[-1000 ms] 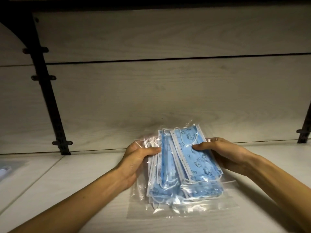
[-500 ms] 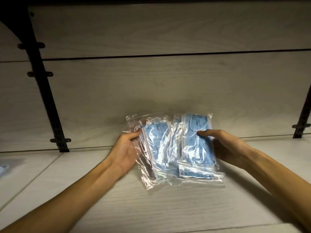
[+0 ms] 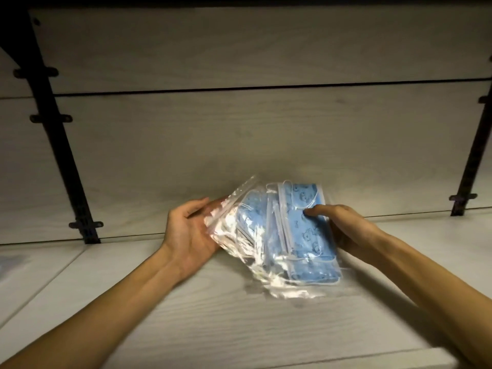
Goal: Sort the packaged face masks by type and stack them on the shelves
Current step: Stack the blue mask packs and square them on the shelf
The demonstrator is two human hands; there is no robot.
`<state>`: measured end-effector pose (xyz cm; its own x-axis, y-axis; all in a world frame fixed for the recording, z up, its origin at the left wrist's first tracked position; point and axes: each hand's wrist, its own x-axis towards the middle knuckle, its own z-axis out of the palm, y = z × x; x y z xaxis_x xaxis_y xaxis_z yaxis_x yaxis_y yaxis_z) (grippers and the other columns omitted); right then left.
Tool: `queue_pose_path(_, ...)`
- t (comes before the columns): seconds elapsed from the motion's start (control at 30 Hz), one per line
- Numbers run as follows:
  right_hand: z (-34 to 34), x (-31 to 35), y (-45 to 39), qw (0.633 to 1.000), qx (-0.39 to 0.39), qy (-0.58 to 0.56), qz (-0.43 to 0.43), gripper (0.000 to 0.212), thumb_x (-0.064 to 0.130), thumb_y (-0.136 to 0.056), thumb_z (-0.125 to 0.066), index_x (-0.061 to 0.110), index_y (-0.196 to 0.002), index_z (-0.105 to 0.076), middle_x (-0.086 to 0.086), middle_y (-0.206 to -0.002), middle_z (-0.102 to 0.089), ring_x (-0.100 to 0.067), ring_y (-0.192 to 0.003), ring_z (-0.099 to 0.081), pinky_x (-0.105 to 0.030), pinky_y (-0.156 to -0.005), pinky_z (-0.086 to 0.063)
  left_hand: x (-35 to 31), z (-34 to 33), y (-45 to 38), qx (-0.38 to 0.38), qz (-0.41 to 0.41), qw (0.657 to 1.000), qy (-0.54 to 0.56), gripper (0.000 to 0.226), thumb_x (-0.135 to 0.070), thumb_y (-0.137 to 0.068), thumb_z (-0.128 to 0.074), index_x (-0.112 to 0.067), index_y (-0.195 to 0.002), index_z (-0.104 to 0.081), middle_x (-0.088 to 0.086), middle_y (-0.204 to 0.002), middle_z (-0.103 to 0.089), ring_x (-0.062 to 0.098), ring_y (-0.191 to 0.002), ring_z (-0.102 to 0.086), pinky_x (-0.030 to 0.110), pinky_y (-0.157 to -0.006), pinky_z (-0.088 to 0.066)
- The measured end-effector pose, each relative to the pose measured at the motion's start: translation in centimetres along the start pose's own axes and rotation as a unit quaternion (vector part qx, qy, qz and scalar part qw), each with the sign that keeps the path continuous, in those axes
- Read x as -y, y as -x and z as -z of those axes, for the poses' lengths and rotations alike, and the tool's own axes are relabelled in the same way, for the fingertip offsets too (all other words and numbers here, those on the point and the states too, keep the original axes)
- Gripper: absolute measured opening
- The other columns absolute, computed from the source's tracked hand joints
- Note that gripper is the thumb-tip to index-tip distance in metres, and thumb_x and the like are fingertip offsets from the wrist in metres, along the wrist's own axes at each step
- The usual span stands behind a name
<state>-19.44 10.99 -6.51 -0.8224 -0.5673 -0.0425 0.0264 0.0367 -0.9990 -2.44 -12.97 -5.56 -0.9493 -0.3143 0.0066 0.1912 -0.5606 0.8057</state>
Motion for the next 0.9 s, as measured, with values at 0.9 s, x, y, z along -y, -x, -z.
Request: queue_pose_path(0.9, 1.6, 1.2, -0.3, 0.959, -0.023, -0.283, 0.003, 0.025, 0.008, -0.092, -0.065, 0.002, -0.116, -0.065, -0.013, -0.104, -0.076, -0.026, -0.087, -0.075, -0.038, -0.074, -0.063, 2.4, -0.3, -0.6, -0.051, -0.186, 0.949, -0.249, 0.033, -0.002, -0.092, -0.068, -0.016, -0.121, -0.068, 0.008, -0.11, -0.077, 0.022, -0.095, -0.073, 0.031, -0.081, -0.06)
